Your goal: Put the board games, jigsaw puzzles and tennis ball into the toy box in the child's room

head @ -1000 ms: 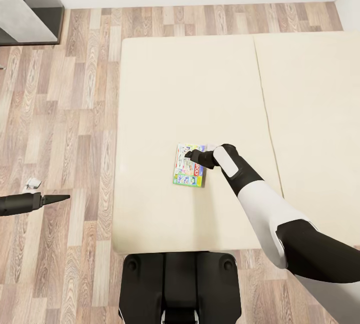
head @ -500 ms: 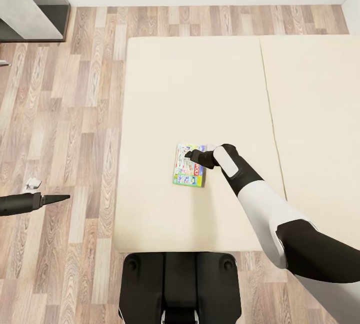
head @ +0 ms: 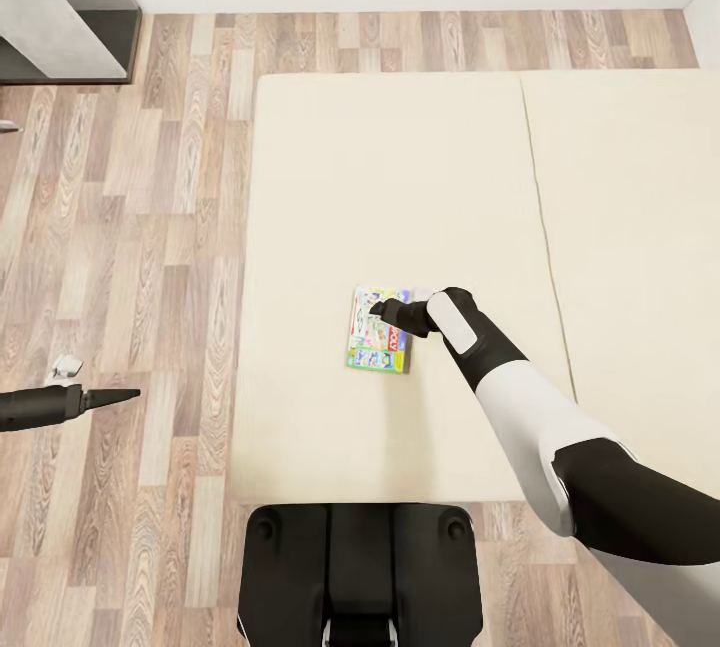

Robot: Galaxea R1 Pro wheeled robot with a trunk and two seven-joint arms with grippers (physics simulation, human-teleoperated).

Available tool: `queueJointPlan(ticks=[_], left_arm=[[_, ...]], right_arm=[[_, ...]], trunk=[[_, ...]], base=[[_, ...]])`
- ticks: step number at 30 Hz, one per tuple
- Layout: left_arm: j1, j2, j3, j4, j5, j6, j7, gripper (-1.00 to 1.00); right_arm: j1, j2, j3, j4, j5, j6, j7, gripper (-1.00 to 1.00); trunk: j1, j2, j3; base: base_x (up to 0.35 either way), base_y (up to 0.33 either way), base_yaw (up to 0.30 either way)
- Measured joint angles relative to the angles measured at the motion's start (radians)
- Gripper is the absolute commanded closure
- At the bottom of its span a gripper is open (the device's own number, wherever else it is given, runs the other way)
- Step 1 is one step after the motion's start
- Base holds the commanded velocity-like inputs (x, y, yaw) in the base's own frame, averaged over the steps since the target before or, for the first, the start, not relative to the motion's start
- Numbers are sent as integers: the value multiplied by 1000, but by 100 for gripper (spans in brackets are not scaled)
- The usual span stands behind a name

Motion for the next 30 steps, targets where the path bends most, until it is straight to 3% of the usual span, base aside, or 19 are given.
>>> queueJointPlan(ticks=[30], left_arm=[[0, 0, 0, 0, -1, 1, 0, -100]], right_arm=[[0, 1, 0, 0, 1, 0, 0, -100]], trunk=[[0, 0, 0]], base=[[0, 76, 0]])
